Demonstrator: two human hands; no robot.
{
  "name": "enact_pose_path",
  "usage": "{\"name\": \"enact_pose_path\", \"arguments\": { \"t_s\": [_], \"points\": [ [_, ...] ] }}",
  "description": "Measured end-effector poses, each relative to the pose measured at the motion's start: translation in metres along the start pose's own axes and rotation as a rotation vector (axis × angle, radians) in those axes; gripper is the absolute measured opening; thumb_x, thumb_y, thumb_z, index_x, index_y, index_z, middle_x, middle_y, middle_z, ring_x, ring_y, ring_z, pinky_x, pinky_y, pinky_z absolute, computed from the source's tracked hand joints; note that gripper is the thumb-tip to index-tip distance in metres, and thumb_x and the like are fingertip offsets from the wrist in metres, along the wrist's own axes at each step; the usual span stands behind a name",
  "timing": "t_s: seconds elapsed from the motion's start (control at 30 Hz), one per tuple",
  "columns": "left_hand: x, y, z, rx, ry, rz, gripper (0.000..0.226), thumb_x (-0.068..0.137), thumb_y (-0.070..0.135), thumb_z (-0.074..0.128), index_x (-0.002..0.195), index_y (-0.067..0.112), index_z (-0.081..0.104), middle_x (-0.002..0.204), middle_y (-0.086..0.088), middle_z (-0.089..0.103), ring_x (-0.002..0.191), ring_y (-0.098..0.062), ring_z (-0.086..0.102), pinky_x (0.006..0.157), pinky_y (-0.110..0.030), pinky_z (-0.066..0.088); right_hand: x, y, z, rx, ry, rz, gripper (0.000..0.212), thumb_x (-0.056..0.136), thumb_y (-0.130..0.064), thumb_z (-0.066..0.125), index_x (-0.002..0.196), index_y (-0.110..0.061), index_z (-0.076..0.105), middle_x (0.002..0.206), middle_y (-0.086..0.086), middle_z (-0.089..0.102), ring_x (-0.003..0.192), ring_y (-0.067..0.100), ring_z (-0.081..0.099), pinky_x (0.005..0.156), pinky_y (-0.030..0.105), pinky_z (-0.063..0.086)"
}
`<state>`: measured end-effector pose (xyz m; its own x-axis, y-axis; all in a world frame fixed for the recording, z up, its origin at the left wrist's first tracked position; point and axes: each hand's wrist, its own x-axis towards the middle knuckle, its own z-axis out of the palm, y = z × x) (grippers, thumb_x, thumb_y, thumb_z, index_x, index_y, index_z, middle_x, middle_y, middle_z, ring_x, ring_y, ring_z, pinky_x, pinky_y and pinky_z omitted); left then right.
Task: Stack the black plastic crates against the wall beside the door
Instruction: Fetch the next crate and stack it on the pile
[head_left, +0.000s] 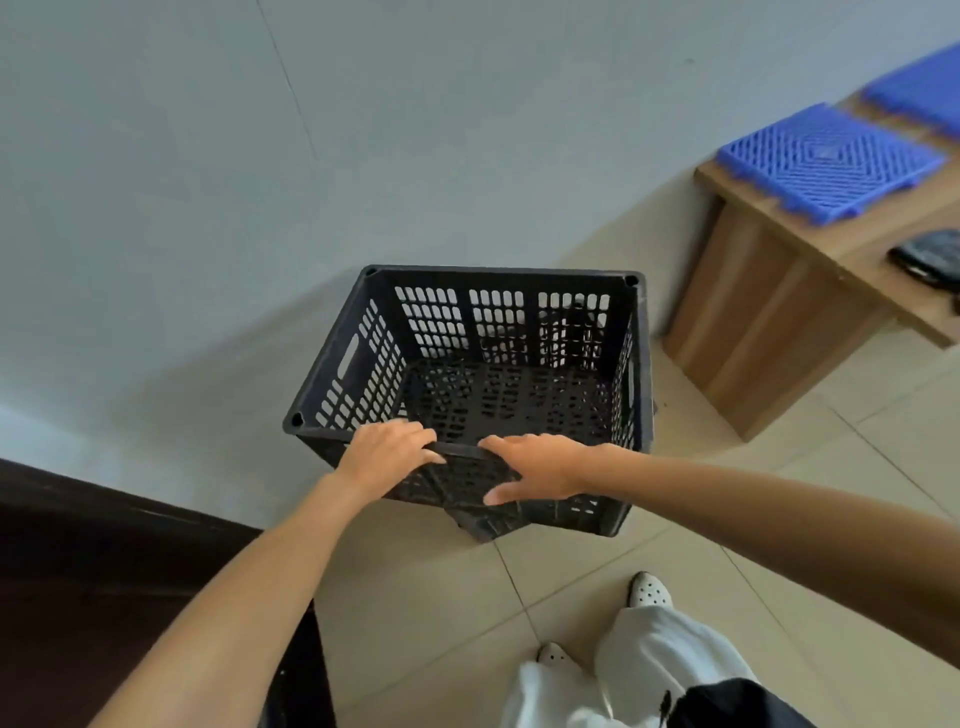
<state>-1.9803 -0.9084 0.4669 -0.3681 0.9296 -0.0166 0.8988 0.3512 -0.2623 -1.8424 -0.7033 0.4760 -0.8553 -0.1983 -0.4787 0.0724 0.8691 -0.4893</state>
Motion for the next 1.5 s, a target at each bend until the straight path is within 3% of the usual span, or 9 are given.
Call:
{"name": "enact_pose_path", "arguments": {
  "t_s": [0.1, 0.17, 0.33, 0.5, 0.73, 0.87, 1.03, 1.23, 1.5],
  "points": [
    [-0.003, 0.011, 0.001, 0.002, 0.012, -0.024, 0.035, 0.09, 0.055, 0.053, 0.085, 0.023, 0.067, 0.076, 0.008, 0.067, 0.069, -0.012, 0.068, 0.047, -0.026, 0.051, -0.016, 0.016, 0.015, -0.217, 0.142, 0.018, 0.066, 0.085, -0.002, 0.058, 0.138, -0.027, 0.026, 0.115, 0.007, 0.061, 0.094, 0.033, 0.063, 0.071, 0.047, 0.055],
    [-0.002, 0.012, 0.002, -0.001, 0.037, -0.063, 0.034, 0.087, 0.055, 0.057, 0.084, 0.022, 0.068, 0.074, 0.008, 0.068, 0.068, -0.012, 0.068, 0.046, -0.026, 0.051, -0.019, 0.026, 0.014, -0.316, 0.212, 0.029, 0.065, 0.081, 0.008, 0.055, 0.134, -0.023, 0.032, 0.106, 0.008, 0.065, 0.085, 0.033, 0.064, 0.063, 0.045, 0.053],
    [0.017, 0.014, -0.003, -0.058, 0.11, -0.133, 0.037, 0.087, 0.055, 0.056, 0.09, 0.022, 0.07, 0.074, 0.007, 0.069, 0.068, -0.013, 0.068, 0.047, -0.027, 0.051, -0.019, 0.045, -0.002, -0.391, 0.274, 0.019, 0.07, 0.078, 0.011, 0.055, 0.137, -0.018, 0.03, 0.103, 0.007, 0.066, 0.074, 0.03, 0.063, 0.052, 0.037, 0.043],
    [0.051, 0.039, -0.005, -0.108, 0.144, -0.17, 0.036, 0.088, 0.054, 0.058, 0.091, 0.021, 0.072, 0.075, 0.007, 0.069, 0.069, -0.016, 0.067, 0.054, -0.029, 0.047, -0.025, 0.085, -0.026, -0.462, 0.314, 0.028, 0.078, 0.081, 0.012, 0.053, 0.145, -0.023, 0.024, 0.129, 0.002, 0.06, 0.084, 0.03, 0.067, 0.059, 0.039, 0.05],
    [0.08, 0.057, -0.001, -0.272, 0.128, -0.254, 0.038, 0.093, 0.054, 0.049, 0.088, 0.019, 0.064, 0.069, 0.006, 0.064, 0.066, -0.019, 0.063, 0.055, -0.03, 0.041, -0.02, 0.128, -0.054, -0.548, 0.336, -0.043, 0.079, 0.086, 0.011, 0.05, 0.149, -0.027, 0.021, 0.133, 0.0, 0.059, 0.09, 0.028, 0.068, 0.061, 0.036, 0.045],
    [0.092, 0.049, -0.004, -0.264, 0.129, -0.244, 0.037, 0.09, 0.056, 0.052, 0.095, 0.021, 0.065, 0.061, 0.005, 0.065, 0.051, -0.016, 0.064, 0.041, -0.022, 0.035, -0.01, 0.138, -0.071, -0.564, 0.307, -0.083, 0.074, 0.087, 0.009, 0.051, 0.146, -0.026, 0.023, 0.124, 0.0, 0.064, 0.086, 0.026, 0.068, 0.059, 0.034, 0.049],
    [0.098, 0.03, -0.003, -0.246, 0.055, -0.29, 0.038, 0.086, 0.054, 0.06, 0.106, 0.022, 0.065, 0.07, 0.006, 0.07, 0.06, -0.017, 0.069, 0.047, -0.029, 0.051, 0.003, 0.133, -0.106, -0.653, 0.278, -0.15, 0.073, 0.087, 0.008, 0.05, 0.146, -0.024, 0.022, 0.109, 0.004, 0.068, 0.079, 0.026, 0.067, 0.06, 0.037, 0.053],
    [0.112, 0.062, 0.002, -0.215, 0.092, -0.419, 0.04, 0.067, 0.043, 0.084, 0.094, 0.015, 0.076, 0.043, 0.002, 0.06, 0.036, -0.018, 0.059, 0.032, -0.022, 0.037, 0.007, 0.146, -0.134, -0.836, 0.294, -0.238, 0.073, 0.085, 0.011, 0.05, 0.144, -0.023, 0.024, 0.098, 0.005, 0.068, 0.07, 0.026, 0.063, 0.052, 0.035, 0.042],
    [0.139, 0.083, 0.015, -0.353, 0.06, -0.357, 0.039, 0.082, 0.039, 0.072, 0.108, 0.011, 0.071, 0.082, 0.0, 0.075, 0.065, -0.021, 0.072, 0.044, -0.034, 0.055, -0.004, 0.194, -0.114, -0.686, 0.248, -0.176, 0.072, 0.086, 0.011, 0.049, 0.144, -0.024, 0.027, 0.114, 0.001, 0.066, 0.073, 0.025, 0.065, 0.052, 0.033, 0.039]
  ]
}}
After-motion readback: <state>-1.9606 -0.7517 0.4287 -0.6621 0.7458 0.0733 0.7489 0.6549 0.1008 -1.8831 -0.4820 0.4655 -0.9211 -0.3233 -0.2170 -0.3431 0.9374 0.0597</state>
